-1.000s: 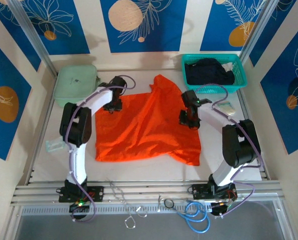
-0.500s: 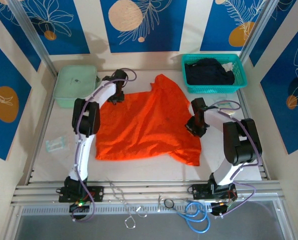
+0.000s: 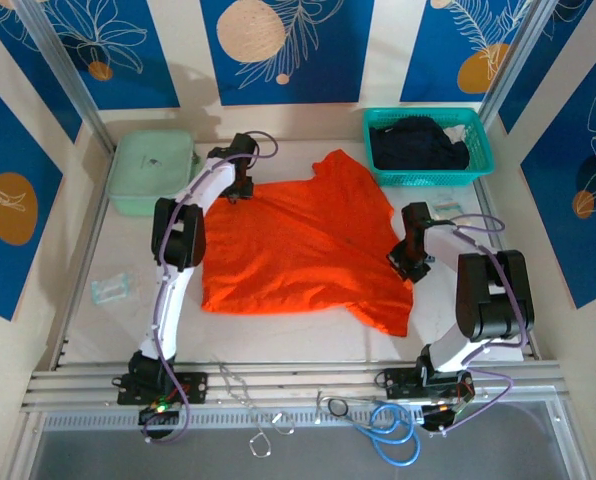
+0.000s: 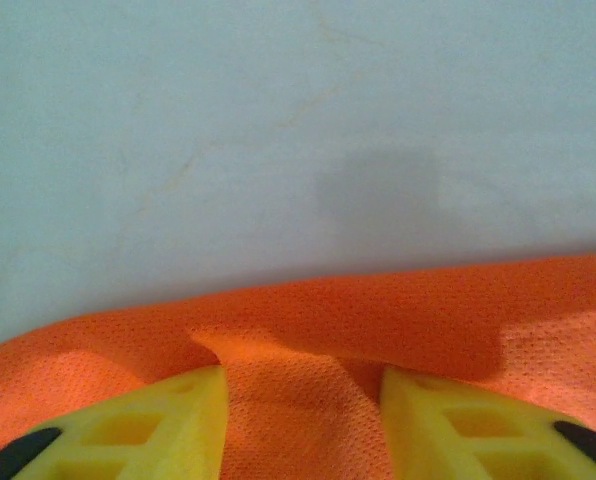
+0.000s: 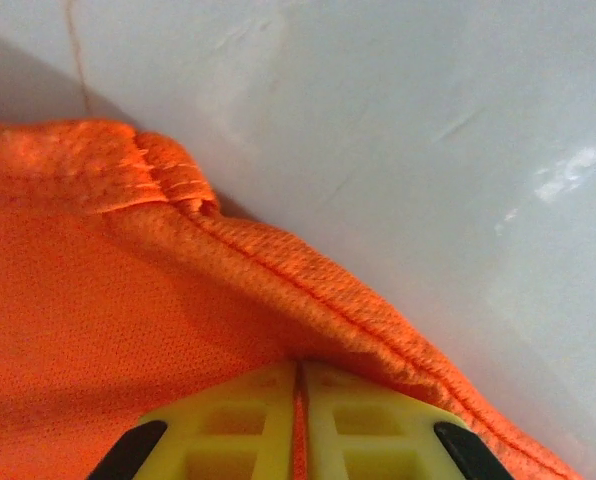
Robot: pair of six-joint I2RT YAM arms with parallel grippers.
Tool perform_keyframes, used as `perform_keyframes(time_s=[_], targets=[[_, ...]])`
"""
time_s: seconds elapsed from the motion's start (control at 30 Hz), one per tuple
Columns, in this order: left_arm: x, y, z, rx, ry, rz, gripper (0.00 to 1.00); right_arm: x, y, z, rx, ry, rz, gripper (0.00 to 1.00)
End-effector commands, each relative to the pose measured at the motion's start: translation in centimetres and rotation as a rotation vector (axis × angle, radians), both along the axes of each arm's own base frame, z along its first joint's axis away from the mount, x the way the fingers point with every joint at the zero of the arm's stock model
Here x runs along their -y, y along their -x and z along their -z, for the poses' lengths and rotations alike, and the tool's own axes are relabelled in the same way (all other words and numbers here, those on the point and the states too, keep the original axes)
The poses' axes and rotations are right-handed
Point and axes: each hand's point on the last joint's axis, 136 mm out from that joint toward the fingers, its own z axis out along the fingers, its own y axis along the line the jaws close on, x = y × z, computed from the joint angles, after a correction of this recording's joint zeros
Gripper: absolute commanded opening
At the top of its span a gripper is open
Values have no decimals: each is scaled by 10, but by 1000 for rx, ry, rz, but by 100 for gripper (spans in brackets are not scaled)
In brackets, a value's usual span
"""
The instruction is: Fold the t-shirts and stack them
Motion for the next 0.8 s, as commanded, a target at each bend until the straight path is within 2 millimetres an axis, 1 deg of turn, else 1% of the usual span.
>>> perform_keyframes(time_s=[0.0,0.07,0.13,0.17,0.23,0.3,0.33,0.4,0.47,0.53,0.57,0.63,0.7,0.77], targets=[[11,-1,-26,16,72,47,56,-22,-13,-6,10,-39,-129,12],[18,0,-60,69,99,68,65,-29,-21,-18,38,-9,-200,16],[24,6,-103,136,114,91,74,-33,-25,-35,79,41,-266,22],[25,11,-123,167,121,98,78,-35,-26,-44,102,61,-296,26],[30,29,-166,228,139,117,84,-38,-26,-62,155,96,-360,35],[31,55,-194,256,157,117,88,-45,-20,-76,192,105,-429,41],[30,69,-198,247,166,110,88,-50,-15,-82,200,106,-469,43],[27,100,-201,229,182,96,89,-60,0,-86,190,109,-548,44],[21,131,-190,191,191,77,89,-70,20,-86,154,112,-626,44],[14,163,-169,137,198,53,88,-80,45,-81,101,117,-695,44],[10,176,-158,112,201,40,88,-84,57,-78,73,117,-721,44],[6,204,-130,52,219,20,88,-93,82,-69,16,109,-769,44],[3,223,-104,3,232,-2,87,-99,101,-60,-28,97,-800,44],[5,238,-81,-43,256,-15,85,-106,113,-52,-60,86,-817,45]])
